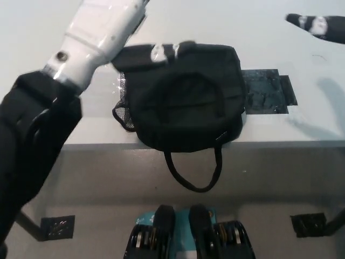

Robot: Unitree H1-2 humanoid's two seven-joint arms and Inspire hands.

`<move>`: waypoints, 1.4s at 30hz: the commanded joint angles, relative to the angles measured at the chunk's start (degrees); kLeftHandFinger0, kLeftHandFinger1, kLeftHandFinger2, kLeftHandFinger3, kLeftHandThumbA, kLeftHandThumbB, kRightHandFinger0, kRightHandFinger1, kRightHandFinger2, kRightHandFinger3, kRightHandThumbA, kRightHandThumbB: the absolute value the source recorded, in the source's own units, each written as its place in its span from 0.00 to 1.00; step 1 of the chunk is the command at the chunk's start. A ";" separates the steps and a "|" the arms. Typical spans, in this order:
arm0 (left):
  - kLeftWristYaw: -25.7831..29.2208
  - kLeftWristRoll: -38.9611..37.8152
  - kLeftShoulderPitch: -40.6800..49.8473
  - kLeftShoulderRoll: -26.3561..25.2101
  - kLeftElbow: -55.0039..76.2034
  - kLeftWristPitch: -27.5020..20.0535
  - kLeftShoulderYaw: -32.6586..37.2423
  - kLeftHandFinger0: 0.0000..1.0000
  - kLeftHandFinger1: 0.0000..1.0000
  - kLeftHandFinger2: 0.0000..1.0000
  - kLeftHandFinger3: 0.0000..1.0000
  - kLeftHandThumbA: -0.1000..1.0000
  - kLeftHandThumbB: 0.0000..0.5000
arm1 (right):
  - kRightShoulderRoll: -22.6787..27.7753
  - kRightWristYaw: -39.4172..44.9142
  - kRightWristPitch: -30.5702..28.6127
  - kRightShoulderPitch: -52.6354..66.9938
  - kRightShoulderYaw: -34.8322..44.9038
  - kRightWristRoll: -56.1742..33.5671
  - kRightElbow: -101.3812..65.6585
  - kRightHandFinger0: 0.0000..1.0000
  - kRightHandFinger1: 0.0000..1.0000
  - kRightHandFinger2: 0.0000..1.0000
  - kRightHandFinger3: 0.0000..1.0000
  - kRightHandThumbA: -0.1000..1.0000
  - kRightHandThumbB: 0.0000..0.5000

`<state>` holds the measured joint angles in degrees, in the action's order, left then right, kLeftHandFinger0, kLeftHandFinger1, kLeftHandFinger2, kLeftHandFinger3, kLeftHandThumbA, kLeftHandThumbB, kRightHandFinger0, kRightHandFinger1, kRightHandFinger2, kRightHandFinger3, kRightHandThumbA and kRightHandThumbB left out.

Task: A soft travel bag is kept infront of the robot in the middle of the desk and the robot uses both its hands to press it to reduce its size

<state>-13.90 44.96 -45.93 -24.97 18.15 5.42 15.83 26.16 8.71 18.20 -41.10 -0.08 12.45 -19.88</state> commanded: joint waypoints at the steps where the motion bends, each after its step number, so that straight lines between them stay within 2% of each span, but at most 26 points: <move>1: -5.75 -17.00 8.67 -2.38 22.66 7.85 -9.56 1.00 1.00 1.00 1.00 1.00 0.52 | 0.76 2.28 3.11 8.92 7.86 -17.21 -22.86 1.00 1.00 1.00 1.00 1.00 0.52; 5: -0.89 -31.81 22.92 1.54 33.58 10.40 -13.21 1.00 1.00 1.00 1.00 1.00 0.63 | -6.72 -2.71 -1.61 19.58 4.92 -18.72 -33.34 1.00 1.00 1.00 1.00 1.00 0.70; 6: -0.15 -33.93 24.91 1.83 34.70 10.66 -13.66 1.00 1.00 1.00 1.00 1.00 0.77 | -7.54 -2.81 -2.37 20.77 4.10 -18.96 -33.83 1.00 1.00 1.00 1.00 1.00 0.85; 8: 3.57 -37.11 32.94 1.58 36.28 4.76 -14.37 1.00 1.00 1.00 1.00 1.00 0.70 | -10.96 -3.00 -7.08 26.34 0.42 -18.86 -34.55 1.00 1.00 1.00 1.00 1.00 0.88; 11: 7.08 -34.46 42.45 -0.50 36.28 -7.49 -13.87 1.00 1.00 1.00 1.00 1.00 0.57 | -12.93 -0.09 -16.00 32.89 -4.29 -20.17 -32.80 1.00 1.00 1.00 1.00 1.00 0.78; 12: 8.76 -27.86 47.25 0.14 35.82 -10.58 -14.81 1.00 1.00 1.00 1.00 1.00 0.70 | -13.38 0.65 -17.30 35.33 -5.62 -21.11 -32.59 1.00 1.00 1.00 1.00 1.00 0.86; 13: 7.80 -32.46 50.89 -0.84 36.23 -10.31 -15.26 1.00 1.00 1.00 1.00 1.00 0.86 | -13.56 1.35 -16.34 37.46 -6.80 -21.82 -33.06 1.00 1.00 1.00 1.00 0.98 0.95; 14: 7.27 -37.97 54.85 -2.00 36.28 -11.03 -15.36 1.00 1.00 1.00 1.00 1.00 0.95 | -13.30 2.00 -13.88 39.32 -7.98 -21.47 -34.39 1.00 1.00 1.00 1.00 0.82 0.92; 15: 7.05 -38.71 55.51 -1.94 36.28 -11.39 -15.72 1.00 1.00 1.00 1.00 1.00 0.95 | -13.36 2.18 -13.61 39.44 -8.07 -21.50 -34.53 1.00 1.00 1.00 1.00 0.81 0.93; 16: 6.89 -45.87 60.70 -3.40 36.28 -11.01 -16.32 1.00 1.00 1.00 1.00 0.83 0.93 | -11.81 3.36 -14.27 41.05 -8.72 -18.94 -34.55 1.00 1.00 1.00 1.00 0.32 0.62; 17: 7.54 -49.35 64.57 -2.97 36.28 -10.78 -16.51 1.00 1.00 1.00 1.00 0.63 0.74 | -11.56 4.11 -15.21 42.50 -9.61 -17.85 -34.55 1.00 1.00 1.00 1.00 0.06 0.45; 18: 8.03 -50.46 65.83 -2.45 36.28 -10.95 -16.59 1.00 1.00 1.00 1.00 0.36 0.58 | -11.40 4.62 -15.12 42.60 -10.02 -17.29 -34.55 1.00 1.00 1.00 1.00 0.00 0.28; 19: 8.57 -51.53 67.24 -1.38 36.28 -10.96 -16.78 1.00 1.00 1.00 1.00 0.09 0.55 | -11.16 5.02 -14.51 42.83 -10.35 -16.28 -34.44 1.00 1.00 1.00 1.00 0.00 0.16; 20: 8.74 -50.87 68.05 0.01 36.24 -10.98 -17.03 1.00 1.00 1.00 1.00 0.01 0.45 | -11.22 5.11 -15.08 43.15 -10.51 -16.14 -33.27 1.00 1.00 1.00 1.00 0.00 0.03; 22: 8.27 -48.85 69.71 1.58 34.49 -13.41 -16.86 1.00 1.00 1.00 1.00 0.00 0.32 | -10.42 5.36 -19.70 44.64 -10.94 -12.53 -30.59 1.00 1.00 1.00 1.00 0.00 0.00; 25: 6.33 -50.70 72.54 2.35 31.92 -12.68 -16.76 1.00 1.00 1.00 1.00 0.00 0.20 | -8.40 7.00 -21.00 45.63 -11.52 -14.01 -27.68 1.00 1.00 1.00 1.00 0.00 0.00; 27: 5.20 -48.68 73.00 3.06 27.94 -16.04 -16.48 1.00 1.00 1.00 1.00 0.00 0.20 | -7.83 7.65 -18.81 46.25 -11.63 -16.30 -26.49 1.00 1.00 1.00 1.00 0.08 0.23; 28: 4.75 -48.14 72.87 3.51 25.74 -17.80 -16.33 1.00 1.00 1.00 1.00 0.00 0.27 | -7.76 7.90 -18.29 46.71 -11.77 -17.43 -25.59 1.00 1.00 1.00 1.00 0.18 0.43; 29: 4.05 -48.79 72.72 3.79 24.62 -17.35 -16.07 1.00 1.00 1.00 1.00 0.05 0.44 | -7.72 8.08 -17.76 47.14 -11.90 -18.00 -24.89 1.00 1.00 1.00 1.00 0.36 0.67; 30: 2.97 -50.44 72.29 4.22 23.33 -15.43 -15.65 1.00 1.00 1.00 1.00 0.22 0.69 | -7.70 8.13 -16.73 47.65 -12.14 -17.94 -24.08 1.00 1.00 1.00 1.00 0.49 0.82; 31: 2.45 -51.52 72.05 4.63 22.53 -14.53 -15.50 1.00 1.00 1.00 1.00 0.31 0.71 | -7.65 8.01 -16.33 47.98 -12.25 -17.19 -23.78 1.00 1.00 1.00 1.00 0.53 0.84; 32: 1.43 -51.50 71.10 4.90 20.49 -14.28 -14.89 1.00 1.00 1.00 1.00 0.48 0.94 | -7.61 8.41 -16.86 48.02 -12.56 -17.57 -22.02 1.00 1.00 1.00 1.00 0.60 0.95; 34: -0.32 -49.68 69.17 4.89 15.27 -16.74 -13.75 1.00 1.00 1.00 1.00 0.94 0.93 | -8.41 8.78 -19.93 48.00 -12.91 -18.54 -16.26 1.00 1.00 1.00 1.00 0.82 1.00; 35: -0.68 -49.08 68.31 5.37 12.65 -17.83 -13.29 1.00 1.00 1.00 1.00 1.00 0.88 | -8.96 8.73 -20.74 48.12 -12.99 -18.92 -14.06 1.00 1.00 1.00 1.00 0.90 1.00; 37: -1.24 -48.45 65.95 6.22 7.72 -18.71 -12.45 1.00 1.00 1.00 1.00 1.00 0.85 | -9.52 8.65 -23.23 48.11 -13.04 -18.36 -9.75 1.00 1.00 1.00 1.00 1.00 1.00; 42: -1.01 -47.13 63.26 7.55 0.59 -18.56 -12.22 1.00 1.00 1.00 1.00 1.00 0.78 | -10.72 8.24 -26.74 47.46 -13.17 -16.96 -2.17 1.00 1.00 1.00 1.00 1.00 0.99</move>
<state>-14.41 1.19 18.91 -18.18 22.27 -7.18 3.19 16.26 15.21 1.26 6.77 -12.91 -2.45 -26.25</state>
